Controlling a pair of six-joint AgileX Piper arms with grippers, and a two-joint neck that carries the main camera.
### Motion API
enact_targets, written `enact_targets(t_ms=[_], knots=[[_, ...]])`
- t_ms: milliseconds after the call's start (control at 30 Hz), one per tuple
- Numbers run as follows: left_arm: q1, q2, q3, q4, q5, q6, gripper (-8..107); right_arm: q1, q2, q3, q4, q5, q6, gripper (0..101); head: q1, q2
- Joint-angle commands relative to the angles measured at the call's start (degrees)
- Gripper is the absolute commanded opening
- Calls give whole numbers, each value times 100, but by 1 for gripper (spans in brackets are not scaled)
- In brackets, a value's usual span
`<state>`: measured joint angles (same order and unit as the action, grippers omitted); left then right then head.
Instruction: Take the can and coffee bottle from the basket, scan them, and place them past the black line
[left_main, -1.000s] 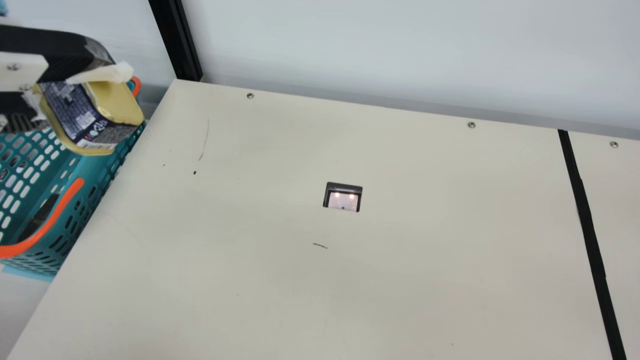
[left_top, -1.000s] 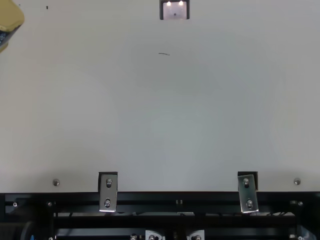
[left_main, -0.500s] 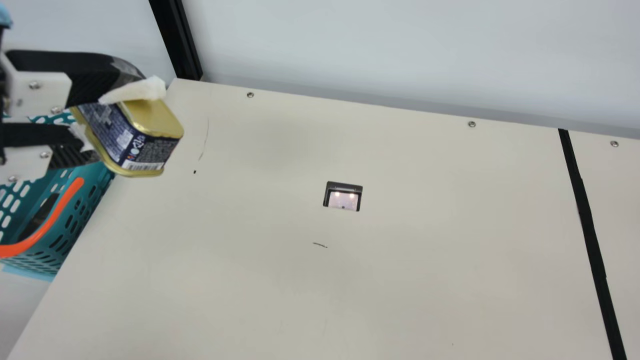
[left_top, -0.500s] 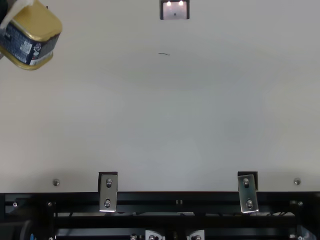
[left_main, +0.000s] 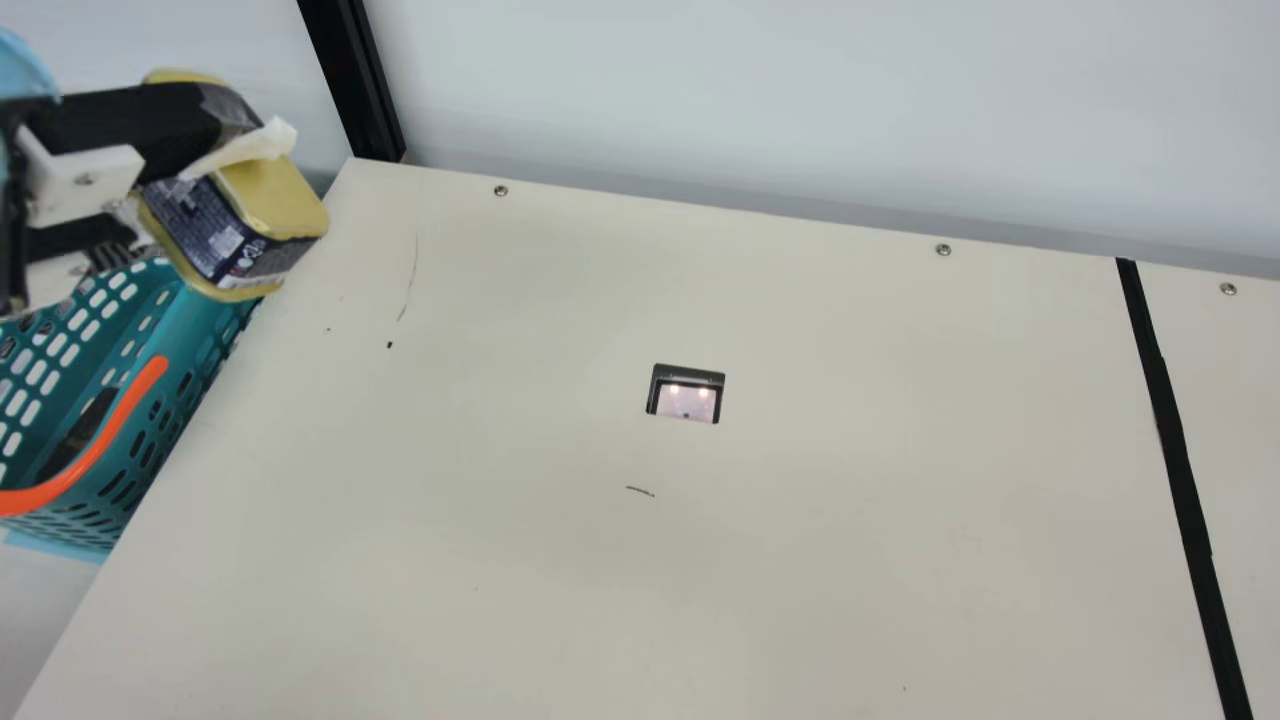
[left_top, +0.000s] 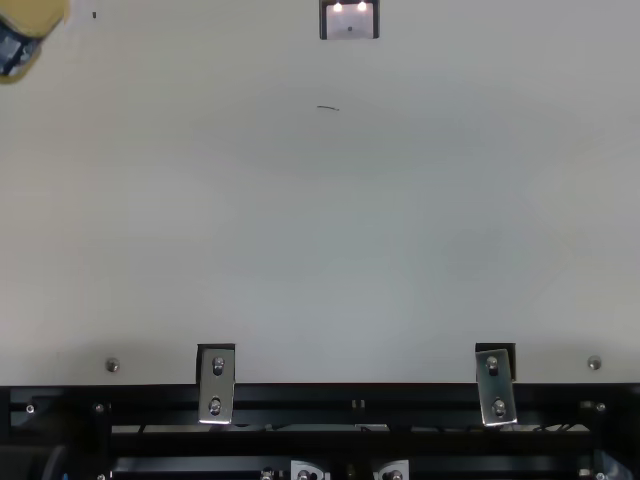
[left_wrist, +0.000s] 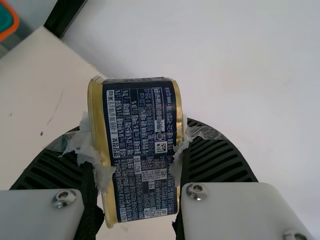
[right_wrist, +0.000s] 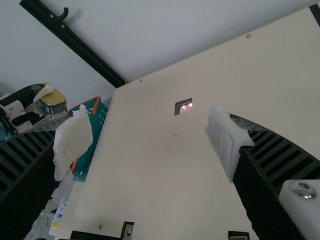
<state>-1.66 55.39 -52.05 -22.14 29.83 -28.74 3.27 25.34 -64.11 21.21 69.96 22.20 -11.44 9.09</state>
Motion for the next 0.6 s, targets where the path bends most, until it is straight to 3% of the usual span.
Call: enact_targets(t_ms=[0,100,133,300,467,567], knots=[[-127,-58,445,-54,-1298,109,10,0,0,0,0,0,0,101,-8,-19],[-259,-47,771,-123,-1686,270,10,0,0,0,0,0,0,101,-8,-19],[-224,-80,531,-130,-1003,213,10,0,0,0,0,0,0,101,-8,-19],[-261,-51,764,-141,-1676,267,10,0,0,0,0,0,0,101,-8,-19],[-253,-78,794,-300,-1745,366,10,0,0,0,0,0,0,101,-8,-19],[-236,-105,979,-356,-2044,564,10,0,0,0,0,0,0,101,-8,-19]])
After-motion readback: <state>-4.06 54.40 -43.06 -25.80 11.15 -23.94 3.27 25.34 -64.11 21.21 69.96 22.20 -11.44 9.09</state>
